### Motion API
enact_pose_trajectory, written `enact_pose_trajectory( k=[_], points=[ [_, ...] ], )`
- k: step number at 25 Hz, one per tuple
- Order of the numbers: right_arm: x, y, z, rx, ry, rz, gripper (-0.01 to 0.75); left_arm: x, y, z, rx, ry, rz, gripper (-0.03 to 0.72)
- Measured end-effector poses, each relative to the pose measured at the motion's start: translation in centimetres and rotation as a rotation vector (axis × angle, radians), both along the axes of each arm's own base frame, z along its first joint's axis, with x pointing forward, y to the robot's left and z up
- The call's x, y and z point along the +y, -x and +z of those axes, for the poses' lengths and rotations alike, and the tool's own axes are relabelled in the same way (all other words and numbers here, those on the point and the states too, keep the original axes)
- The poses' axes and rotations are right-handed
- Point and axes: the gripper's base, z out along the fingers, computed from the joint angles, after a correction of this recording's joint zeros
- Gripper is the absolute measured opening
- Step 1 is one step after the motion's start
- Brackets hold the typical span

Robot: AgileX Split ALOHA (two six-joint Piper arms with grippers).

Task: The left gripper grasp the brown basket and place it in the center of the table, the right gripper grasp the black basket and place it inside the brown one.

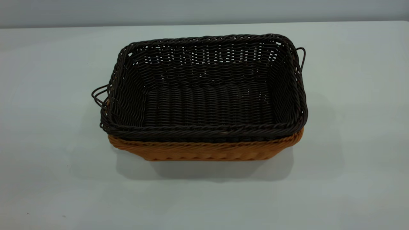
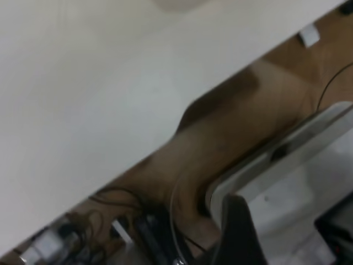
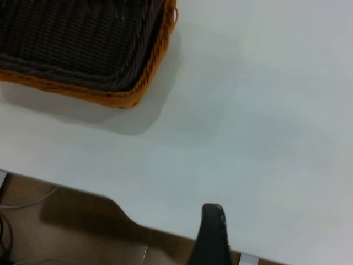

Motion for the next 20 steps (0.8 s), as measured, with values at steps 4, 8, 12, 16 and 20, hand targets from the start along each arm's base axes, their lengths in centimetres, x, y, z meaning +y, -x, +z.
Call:
enact_pose_trajectory(
  k=[4,8,12,16,20],
  points=[
    [0.0,0.0,0.0,-0.001,0.000,0.000,0.551,0.5,0.5,0.2,-0.067,0.013,0.005,0.467],
    [0.0,0.0,0.0,-0.001,0.000,0.000,0.551,0.8,1.0,0.4,-0.108,0.037,0.006,0.467],
    [0.0,0.1,0.0,-0.006,-0.002,0.000,0.551,1.1,1.5,0.5,-0.144,0.057,0.006,0.467],
    [-0.3,0.4,0.1,-0.038,-0.011,-0.084,0.551,1.3,1.6,0.6,-0.159,0.065,0.076,0.467],
    [-0.7,2.1,0.3,-0.161,-0.033,-0.173,0.550,1.8,1.8,0.7,-0.193,0.064,0.250,0.467]
  ],
)
